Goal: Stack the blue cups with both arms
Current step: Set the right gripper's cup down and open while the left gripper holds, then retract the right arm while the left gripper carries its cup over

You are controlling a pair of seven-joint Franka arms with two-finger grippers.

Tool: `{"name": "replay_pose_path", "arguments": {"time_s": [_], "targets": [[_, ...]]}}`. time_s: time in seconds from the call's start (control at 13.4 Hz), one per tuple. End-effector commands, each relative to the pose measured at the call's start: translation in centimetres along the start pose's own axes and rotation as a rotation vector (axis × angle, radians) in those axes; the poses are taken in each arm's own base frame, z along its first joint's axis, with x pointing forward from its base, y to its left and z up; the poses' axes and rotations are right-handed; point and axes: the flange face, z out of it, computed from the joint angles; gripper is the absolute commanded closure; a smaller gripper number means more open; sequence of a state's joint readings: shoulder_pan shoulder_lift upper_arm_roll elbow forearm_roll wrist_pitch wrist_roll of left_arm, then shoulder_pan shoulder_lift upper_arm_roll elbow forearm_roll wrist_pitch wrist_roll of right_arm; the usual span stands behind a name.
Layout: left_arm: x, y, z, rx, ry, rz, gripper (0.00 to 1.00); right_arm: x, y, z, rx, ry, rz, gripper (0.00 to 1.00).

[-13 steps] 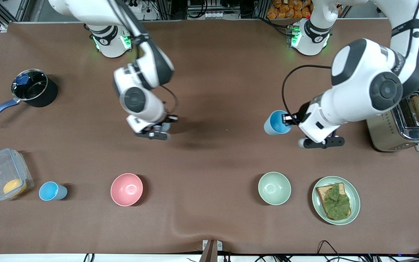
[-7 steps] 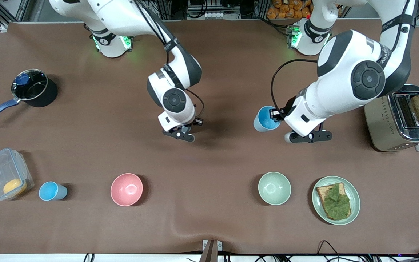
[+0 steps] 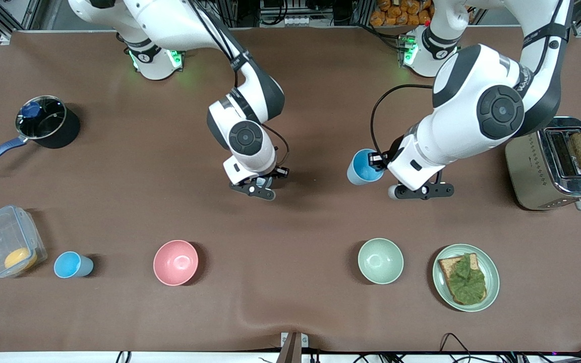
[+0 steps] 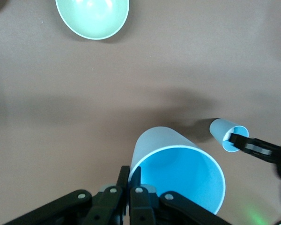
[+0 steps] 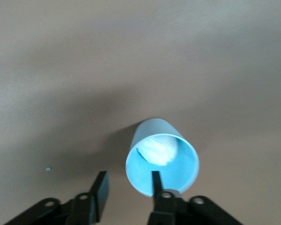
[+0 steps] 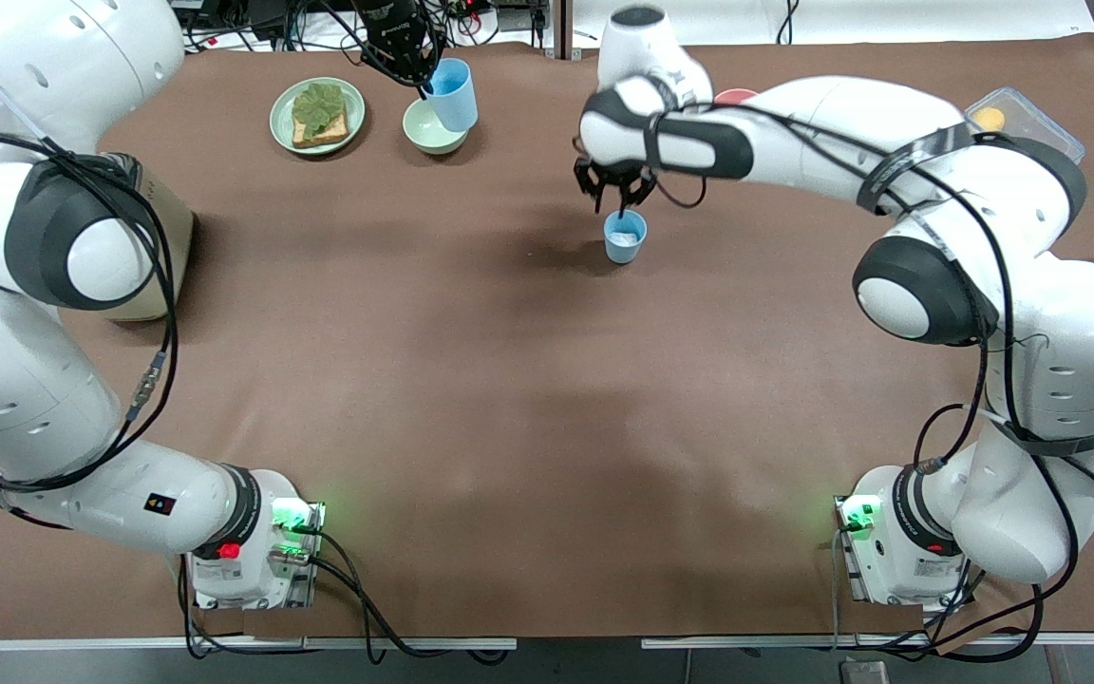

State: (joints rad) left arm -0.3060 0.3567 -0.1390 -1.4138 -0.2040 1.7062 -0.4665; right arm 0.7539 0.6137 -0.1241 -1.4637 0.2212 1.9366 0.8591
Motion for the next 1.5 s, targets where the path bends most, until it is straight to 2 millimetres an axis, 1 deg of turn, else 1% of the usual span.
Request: {"name": "replay_pose_path", "arguments": {"time_s": [0.0,0.07,0.22,0.3,0.45,0.52,0.6,0.67,0.75,0.82,0.9,0.97,1.05,1.12,1.2,1.27,1.35,1.42], "targets": [[-0.1,0.7,-0.5,0.034,0.029,-0.004,1.00,3.2,5.0,-7.0,0.010,-0.048,-0.005,0.00],[0.0,0.5,-0.5,0.033,0.029,-0.009,1.00,4.0,6.7,-8.5,0.015,-0.055,-0.029,0.00],[0.1,0.5,-0.3,0.037,0.028,-0.004,1.00,6.3,10.9,-10.9,-0.006,-0.068,-0.050,0.00],[0.1,0.5,-0.1,0.035,0.023,-0.005,1.00,7.1,12.9,-11.9,-0.024,-0.073,-0.070,0.00],[0.3,0.5,0.3,0.037,0.019,-0.010,1.00,7.5,15.6,-13.6,-0.065,-0.087,-0.083,0.00],[0.2,0.7,0.4,0.035,0.018,-0.007,1.00,8.3,17.0,-13.9,-0.072,-0.092,-0.086,0.00],[0.2,0.8,0.6,0.037,0.015,-0.006,1.00,8.5,17.5,-14.0,-0.075,-0.091,-0.117,0.00],[0.0,1.5,1.5,0.044,0.005,0.003,1.00,8.8,17.9,-14.0,-0.078,-0.090,-0.113,0.00],[-0.8,3.3,2.5,0.074,0.012,0.020,1.00,8.2,18.3,-15.1,-0.076,-0.083,-0.125,0.00],[-1.6,4.3,2.4,0.118,0.049,0.004,1.00,7.8,19.6,-16.2,-0.066,-0.081,-0.117,0.00],[-2.1,4.9,2.0,0.125,0.066,-0.035,1.00,7.7,21.9,-17.7,-0.044,-0.069,-0.110,0.00],[-2.1,5.1,1.4,0.115,0.079,-0.050,1.00,7.7,24.5,-18.9,-0.024,-0.065,-0.125,0.00],[-1.9,5.1,0.2,0.095,0.093,-0.059,1.00,7.7,27.3,-20.2,-0.001,-0.056,-0.149,0.00],[-1.9,5.0,-0.1,0.076,0.085,-0.064,1.00,7.7,30.3,-22.1,0.026,-0.036,-0.162,0.00],[-1.9,5.0,-0.2,0.061,0.077,-0.074,1.00,7.8,32.5,-23.3,0.044,-0.021,-0.179,0.00],[-2.1,5.3,-0.2,0.057,0.075,-0.073,1.00,8.1,34.6,-24.4,0.054,-0.007,-0.185,0.00],[-2.2,5.4,-0.1,0.058,0.073,-0.070,1.00,8.3,37.2,-25.6,0.061,0.007,-0.174,0.00],[-2.3,5.6,0.1,0.056,0.070,-0.066,1.00,8.3,38.9,-26.3,0.067,0.012,-0.161,0.00]]}}
